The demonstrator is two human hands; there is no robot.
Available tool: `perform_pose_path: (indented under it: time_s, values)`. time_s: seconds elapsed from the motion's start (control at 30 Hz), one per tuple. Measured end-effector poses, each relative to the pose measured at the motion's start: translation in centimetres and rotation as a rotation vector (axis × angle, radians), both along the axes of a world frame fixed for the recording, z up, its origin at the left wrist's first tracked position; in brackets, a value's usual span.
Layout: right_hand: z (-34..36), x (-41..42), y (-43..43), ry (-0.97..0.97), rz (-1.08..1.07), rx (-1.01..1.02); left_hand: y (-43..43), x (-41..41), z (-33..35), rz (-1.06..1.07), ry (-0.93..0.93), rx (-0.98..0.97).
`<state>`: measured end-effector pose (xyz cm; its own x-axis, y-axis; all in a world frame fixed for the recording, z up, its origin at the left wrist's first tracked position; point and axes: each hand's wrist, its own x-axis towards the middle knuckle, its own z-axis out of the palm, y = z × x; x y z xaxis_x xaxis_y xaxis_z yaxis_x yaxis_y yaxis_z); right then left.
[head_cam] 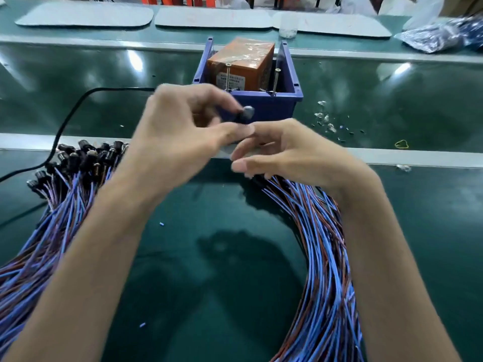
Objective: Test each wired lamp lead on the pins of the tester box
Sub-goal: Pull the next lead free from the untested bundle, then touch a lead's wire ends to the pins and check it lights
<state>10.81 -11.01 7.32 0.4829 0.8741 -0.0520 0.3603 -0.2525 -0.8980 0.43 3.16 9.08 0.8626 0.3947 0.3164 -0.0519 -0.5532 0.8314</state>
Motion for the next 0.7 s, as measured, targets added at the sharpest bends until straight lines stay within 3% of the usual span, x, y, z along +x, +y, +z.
perform_pose_path:
  time_s: [0.13, 0.27, 0.37, 0.57, 0.7]
  values:
    - [-0.1, -0.4, 0.5, 0.086, 0.044, 0.145, -3.1, 0.2, 0.2, -0.093, -0.055, -0.011]
    - [-0.1, -0.1, -0.1, 0.077, 0.005, 0.226, -4.1, 0.3, -0.1, -0.03, -0.102, -0.086]
    - [0.1, 0.3, -0.1, 0.115, -0.172, 0.355, -5.4, 0.5, -0.4, -0.081, -0.115, -0.325]
    - [1.1, 1.0, -0.2, 0.287, -0.539, 0.627, -7.3, 1.5, -1.6, -0.168, 0.301, -0.891]
    - [1.7, 1.5, -1.1, 0.393, -0.587, 0.798, -6.7, 1.7, -1.5, -0.006, 0.126, -1.281]
